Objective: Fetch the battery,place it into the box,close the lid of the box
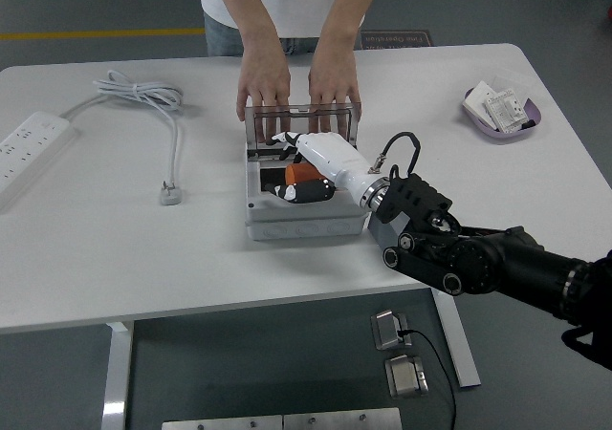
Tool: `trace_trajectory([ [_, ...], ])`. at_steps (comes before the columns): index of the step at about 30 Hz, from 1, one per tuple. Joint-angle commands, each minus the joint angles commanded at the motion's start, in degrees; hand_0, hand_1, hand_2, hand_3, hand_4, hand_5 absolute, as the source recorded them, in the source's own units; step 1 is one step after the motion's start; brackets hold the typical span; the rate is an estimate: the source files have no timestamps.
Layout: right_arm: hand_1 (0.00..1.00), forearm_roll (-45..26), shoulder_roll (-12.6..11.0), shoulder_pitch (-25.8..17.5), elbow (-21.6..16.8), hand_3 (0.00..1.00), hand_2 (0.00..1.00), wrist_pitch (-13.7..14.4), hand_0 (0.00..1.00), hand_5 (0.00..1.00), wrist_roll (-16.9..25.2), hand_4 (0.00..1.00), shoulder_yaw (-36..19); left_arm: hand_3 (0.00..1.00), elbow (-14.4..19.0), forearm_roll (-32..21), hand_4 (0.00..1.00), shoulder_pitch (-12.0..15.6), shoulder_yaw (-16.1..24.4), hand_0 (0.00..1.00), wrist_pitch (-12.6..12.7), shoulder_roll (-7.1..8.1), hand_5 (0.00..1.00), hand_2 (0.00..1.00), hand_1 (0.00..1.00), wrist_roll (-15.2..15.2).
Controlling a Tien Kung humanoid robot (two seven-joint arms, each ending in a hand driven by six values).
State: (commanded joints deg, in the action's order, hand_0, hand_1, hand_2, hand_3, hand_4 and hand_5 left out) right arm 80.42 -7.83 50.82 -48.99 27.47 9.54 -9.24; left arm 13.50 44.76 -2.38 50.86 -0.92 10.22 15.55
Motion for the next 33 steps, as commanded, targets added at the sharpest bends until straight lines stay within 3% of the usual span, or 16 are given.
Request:
trace_trajectory([
  [2,0.544,0.3,-0.7,-0.3,-1.8,0.845,0.663,-0.1,0.498,0.559,-0.3,0.911,-0.9,0.603,0.0,-0.2,0.62,0.0,-0.1,0.615,0.0,-0.07,0.216,0.594,0.627,0.0],
  [16,0.543,7.0,-6.3,-1.0,-18.2,0.85,0.667,-1.8,0.513,0.565,-4.2,0.917,-11.2,0.604,-0.1,-1.2,0.619,0.3,-0.9,0.615,0.0,-0.43,0.215,0.594,0.627,-0.3],
  [27,0.533,8.6,-8.0,-1.9,-19.2,0.855,0.669,-2.4,0.526,0.59,-4.9,0.941,-13.2,0.603,-0.1,-1.4,0.618,0.3,-1.0,0.615,0.0,-0.45,0.218,0.594,0.626,-0.4],
  [33,0.53,8.7,-10.8,-4.5,-19.8,0.854,0.669,-3.2,0.526,0.599,-5.4,0.944,-12.7,0.604,0.0,-1.3,0.618,0.5,-0.8,0.615,0.1,-0.54,0.218,0.594,0.627,-0.3],
])
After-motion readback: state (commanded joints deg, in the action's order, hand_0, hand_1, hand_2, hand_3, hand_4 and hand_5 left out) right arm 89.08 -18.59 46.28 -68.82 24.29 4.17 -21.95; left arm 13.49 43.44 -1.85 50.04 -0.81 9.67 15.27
